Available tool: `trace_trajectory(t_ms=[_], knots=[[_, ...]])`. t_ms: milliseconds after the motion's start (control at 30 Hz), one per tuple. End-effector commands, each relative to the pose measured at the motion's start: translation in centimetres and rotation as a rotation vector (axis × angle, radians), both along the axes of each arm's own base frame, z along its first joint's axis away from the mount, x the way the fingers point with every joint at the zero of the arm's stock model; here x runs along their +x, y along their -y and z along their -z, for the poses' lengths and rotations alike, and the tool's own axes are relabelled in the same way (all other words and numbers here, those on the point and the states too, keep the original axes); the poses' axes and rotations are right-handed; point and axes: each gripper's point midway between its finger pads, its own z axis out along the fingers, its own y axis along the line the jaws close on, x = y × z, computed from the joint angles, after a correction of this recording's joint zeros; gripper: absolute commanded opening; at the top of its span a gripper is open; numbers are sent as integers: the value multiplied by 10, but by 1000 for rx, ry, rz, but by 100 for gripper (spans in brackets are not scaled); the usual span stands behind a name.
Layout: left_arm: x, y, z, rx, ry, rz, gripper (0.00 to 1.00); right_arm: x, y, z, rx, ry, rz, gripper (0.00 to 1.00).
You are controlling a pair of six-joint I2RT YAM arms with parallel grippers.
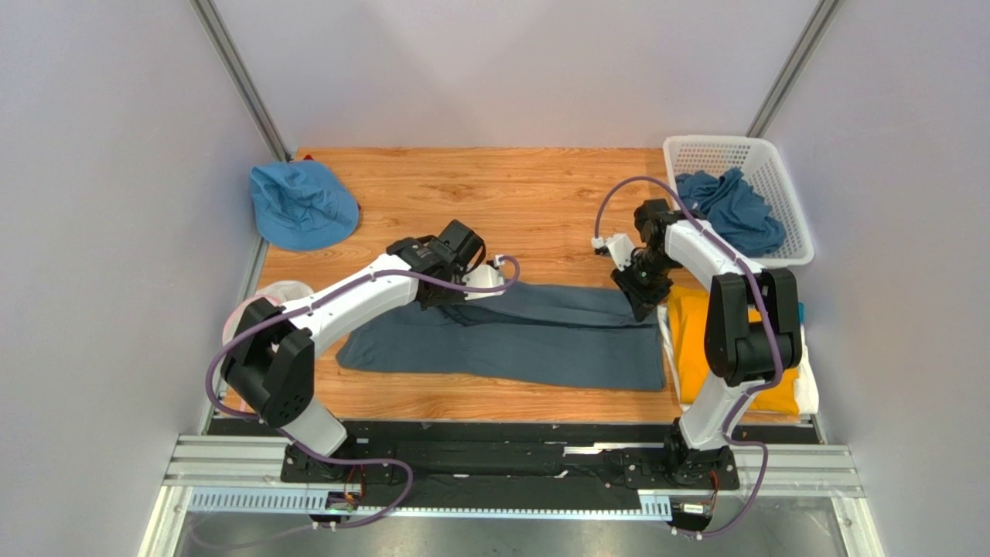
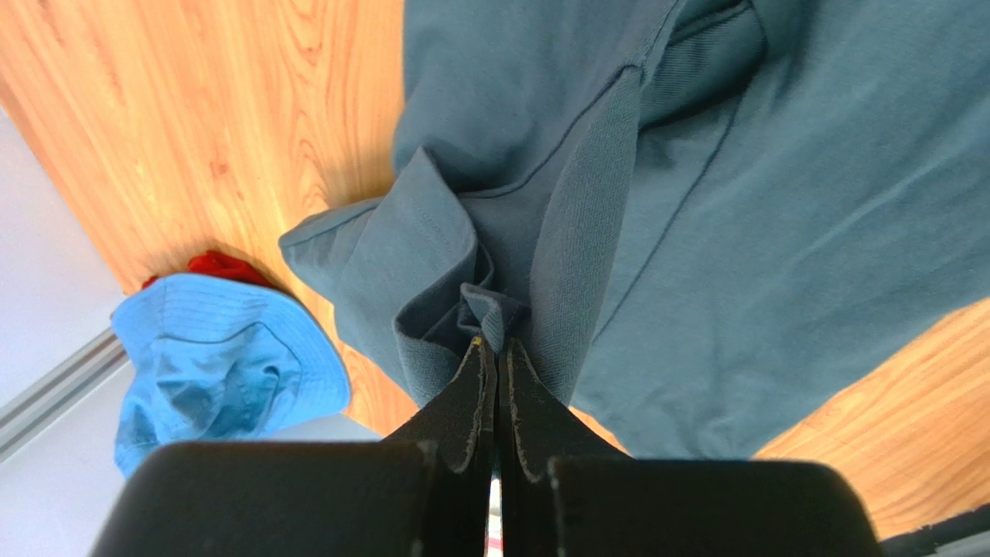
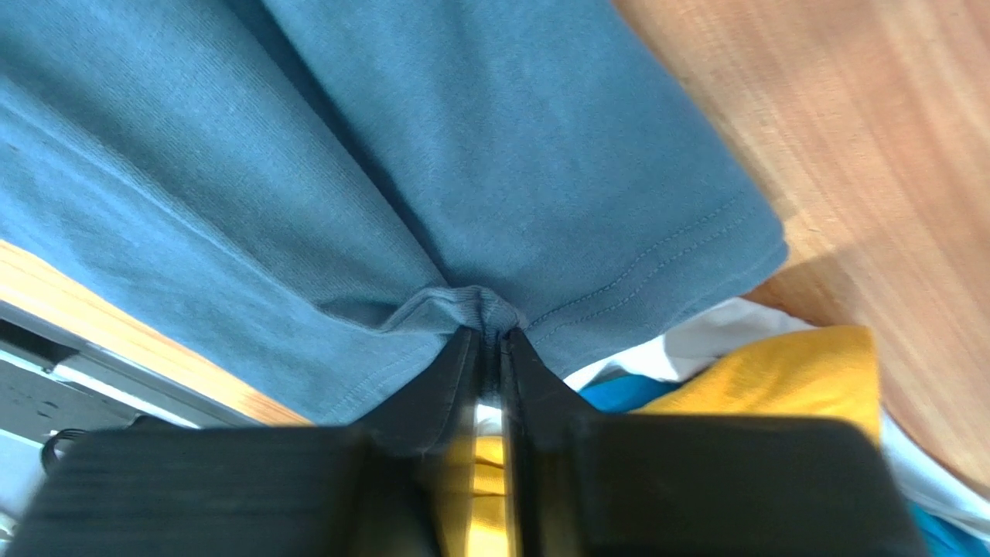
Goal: Fold and stack the t-shirts
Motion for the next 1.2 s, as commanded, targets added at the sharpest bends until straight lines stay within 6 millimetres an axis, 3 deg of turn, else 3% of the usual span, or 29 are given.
trace_trajectory(t_ms=[0,167,367,500,633,800,933,1167], knots=[[-12,-4,8,25,-44,-28,0,0,-4,-10,8,44,-22,23],[-19,-6,19,50,-81,-39,0,-5,-3,-9,4,31,-19,38],[-23,-7,27,64,-104,-50,0,-7,-5,-23,9,54,-17,44],[-28,-8,33,70,-122,-54,0,2,-12,-45,25,105,-17,49],[-30,-7,35,65,-127,-58,0,10,-19,-53,37,130,-22,51],[-31,-6,36,57,-130,-63,0,19,-19,-40,29,111,-23,51],[-34,-7,38,59,-139,-66,0,17,-26,-23,35,80,-30,51],[-40,-10,42,80,-143,-84,0,5,-22,14,-10,18,-50,51]])
